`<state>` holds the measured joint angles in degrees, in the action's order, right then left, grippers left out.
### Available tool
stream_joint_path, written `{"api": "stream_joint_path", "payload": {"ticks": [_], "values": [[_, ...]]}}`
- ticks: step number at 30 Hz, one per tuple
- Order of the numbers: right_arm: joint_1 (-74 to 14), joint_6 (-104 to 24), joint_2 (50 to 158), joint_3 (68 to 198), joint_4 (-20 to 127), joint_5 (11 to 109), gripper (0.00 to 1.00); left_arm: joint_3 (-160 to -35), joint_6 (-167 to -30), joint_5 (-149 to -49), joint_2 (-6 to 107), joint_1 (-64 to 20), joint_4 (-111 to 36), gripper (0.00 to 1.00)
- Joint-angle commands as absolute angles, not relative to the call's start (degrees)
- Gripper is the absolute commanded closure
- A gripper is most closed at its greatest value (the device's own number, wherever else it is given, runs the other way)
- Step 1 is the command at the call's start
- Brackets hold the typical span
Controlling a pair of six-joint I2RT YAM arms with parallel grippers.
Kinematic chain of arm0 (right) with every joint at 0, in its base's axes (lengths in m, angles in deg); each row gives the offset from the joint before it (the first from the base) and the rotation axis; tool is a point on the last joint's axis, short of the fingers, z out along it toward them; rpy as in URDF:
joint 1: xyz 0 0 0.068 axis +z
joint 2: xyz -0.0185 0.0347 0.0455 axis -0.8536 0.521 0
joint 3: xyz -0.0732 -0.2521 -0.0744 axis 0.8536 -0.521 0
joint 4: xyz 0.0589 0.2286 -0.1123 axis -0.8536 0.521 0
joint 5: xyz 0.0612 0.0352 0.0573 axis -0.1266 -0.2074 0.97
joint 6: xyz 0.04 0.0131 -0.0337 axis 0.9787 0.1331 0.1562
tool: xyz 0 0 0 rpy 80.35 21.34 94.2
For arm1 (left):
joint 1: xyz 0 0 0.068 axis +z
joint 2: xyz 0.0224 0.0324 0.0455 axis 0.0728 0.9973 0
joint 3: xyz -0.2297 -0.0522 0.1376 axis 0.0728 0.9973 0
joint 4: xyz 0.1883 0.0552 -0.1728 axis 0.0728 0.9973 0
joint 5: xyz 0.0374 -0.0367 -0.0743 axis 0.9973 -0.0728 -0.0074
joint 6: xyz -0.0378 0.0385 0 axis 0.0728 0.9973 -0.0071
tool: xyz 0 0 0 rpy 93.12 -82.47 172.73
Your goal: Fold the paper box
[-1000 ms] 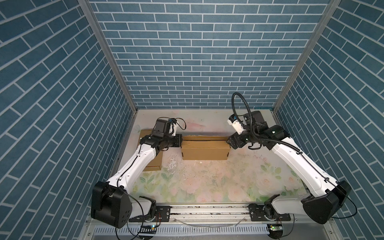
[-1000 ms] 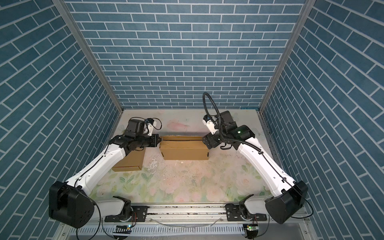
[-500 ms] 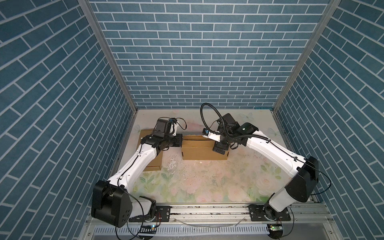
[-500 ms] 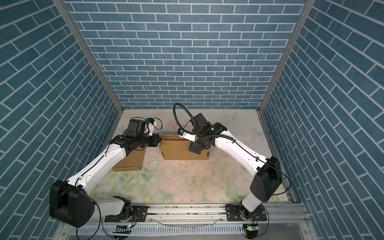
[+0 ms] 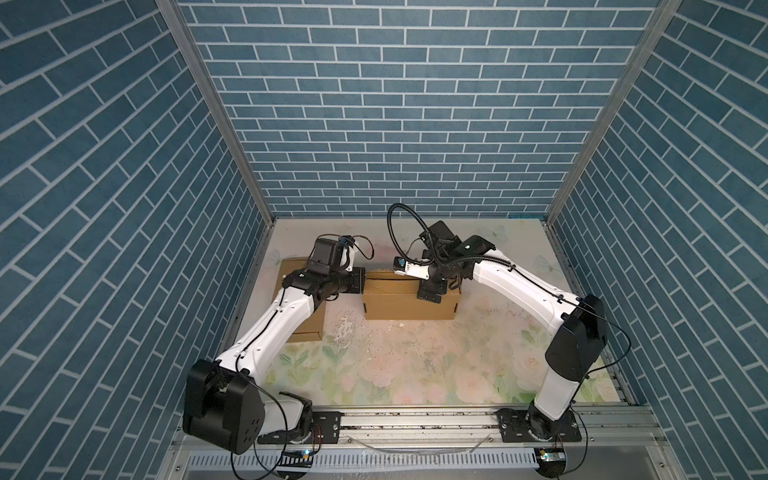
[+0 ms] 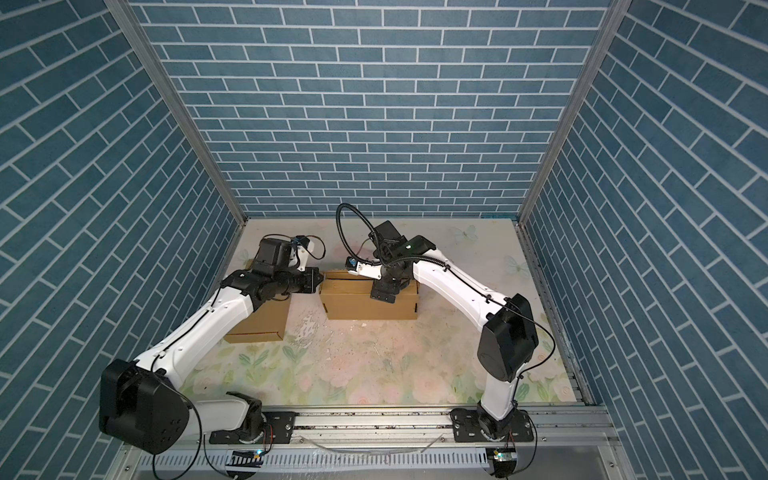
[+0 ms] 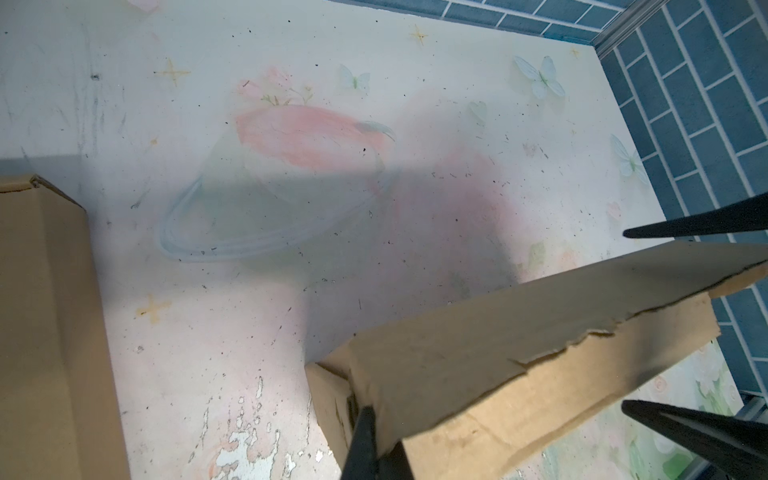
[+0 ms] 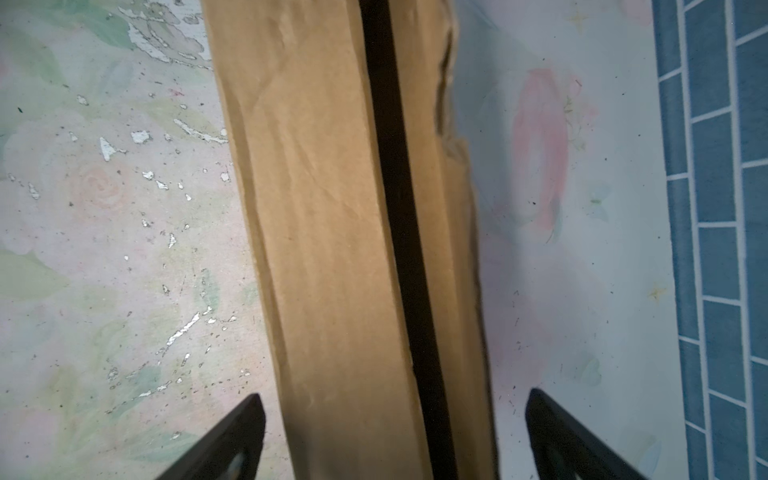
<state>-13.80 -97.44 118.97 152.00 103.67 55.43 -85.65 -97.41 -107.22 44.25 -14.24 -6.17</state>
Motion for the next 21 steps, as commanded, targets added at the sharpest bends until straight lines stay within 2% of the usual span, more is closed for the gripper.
{"api": "stream_joint_path", "payload": {"ticks": [1,10,16,21], "values": [[-13.76,-98.66,119.80,153.82,104.52,57.14,0.06,-82.45,-96.63,-108.91,46.83,-15.69,3.04,1.00],[-13.41,-97.95,120.25,151.42,101.81,55.63,0.25,-83.14,-97.86,-111.78,45.37,-15.71,1.86,0.96],[-13.43,-97.12,119.97,149.17,100.68,55.36,0.31,-83.53,-98.32,-113.41,43.92,-15.74,1.28,0.92],[-13.34,-96.24,118.87,147.10,98.68,55.36,0.33,-83.92,-98.49,-114.77,42.89,-15.76,1.19,0.87]]}}
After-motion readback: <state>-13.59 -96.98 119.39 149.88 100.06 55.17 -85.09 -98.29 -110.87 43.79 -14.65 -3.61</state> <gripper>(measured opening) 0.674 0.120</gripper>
